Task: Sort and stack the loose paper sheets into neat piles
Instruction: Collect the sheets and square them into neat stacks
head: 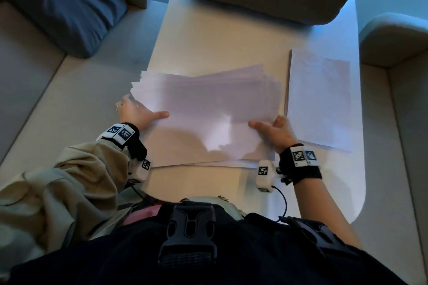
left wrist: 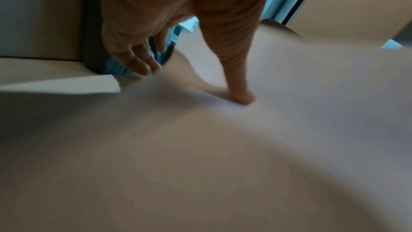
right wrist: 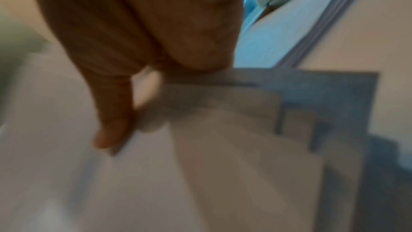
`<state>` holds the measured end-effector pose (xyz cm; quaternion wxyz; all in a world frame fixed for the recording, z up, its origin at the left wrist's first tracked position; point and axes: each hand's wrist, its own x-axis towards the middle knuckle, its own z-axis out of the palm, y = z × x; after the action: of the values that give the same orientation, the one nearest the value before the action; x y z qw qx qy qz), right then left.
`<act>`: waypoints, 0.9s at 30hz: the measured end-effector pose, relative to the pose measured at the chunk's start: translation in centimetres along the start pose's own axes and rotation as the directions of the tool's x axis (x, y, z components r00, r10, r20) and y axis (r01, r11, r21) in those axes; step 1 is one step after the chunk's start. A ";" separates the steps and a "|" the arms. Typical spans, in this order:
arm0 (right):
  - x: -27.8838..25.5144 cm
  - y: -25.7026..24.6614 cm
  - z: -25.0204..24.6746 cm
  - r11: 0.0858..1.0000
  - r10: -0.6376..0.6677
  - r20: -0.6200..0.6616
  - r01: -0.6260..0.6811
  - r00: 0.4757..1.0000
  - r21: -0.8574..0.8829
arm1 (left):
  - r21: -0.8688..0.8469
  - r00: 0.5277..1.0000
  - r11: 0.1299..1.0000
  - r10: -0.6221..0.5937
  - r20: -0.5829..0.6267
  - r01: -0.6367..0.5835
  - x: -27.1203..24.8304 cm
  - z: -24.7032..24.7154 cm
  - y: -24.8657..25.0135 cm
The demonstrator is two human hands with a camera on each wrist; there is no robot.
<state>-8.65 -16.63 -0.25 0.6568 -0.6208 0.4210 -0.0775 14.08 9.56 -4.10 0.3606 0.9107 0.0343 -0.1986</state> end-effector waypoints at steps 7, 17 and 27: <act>-1.2 -3.6 -2.7 0.970 -0.185 0.055 0.173 0.981 0.172 | -0.411 0.958 0.877 0.286 0.032 -0.249 -0.7 -1.3 2.2; -2.4 -6.3 -1.6 0.916 -0.374 -0.162 0.391 0.913 0.089 | -0.671 0.883 0.632 0.463 -0.074 -0.388 -3.1 -4.9 7.3; -1.4 -5.1 -0.6 0.926 -0.331 -0.181 0.356 0.926 0.125 | -0.509 0.889 0.788 0.449 0.091 -0.346 -2.1 -3.8 6.6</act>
<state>-7.76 -17.33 4.96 0.6442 -0.6241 0.3483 -0.2725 14.78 7.42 3.44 0.6096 0.7534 -0.1488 -0.1967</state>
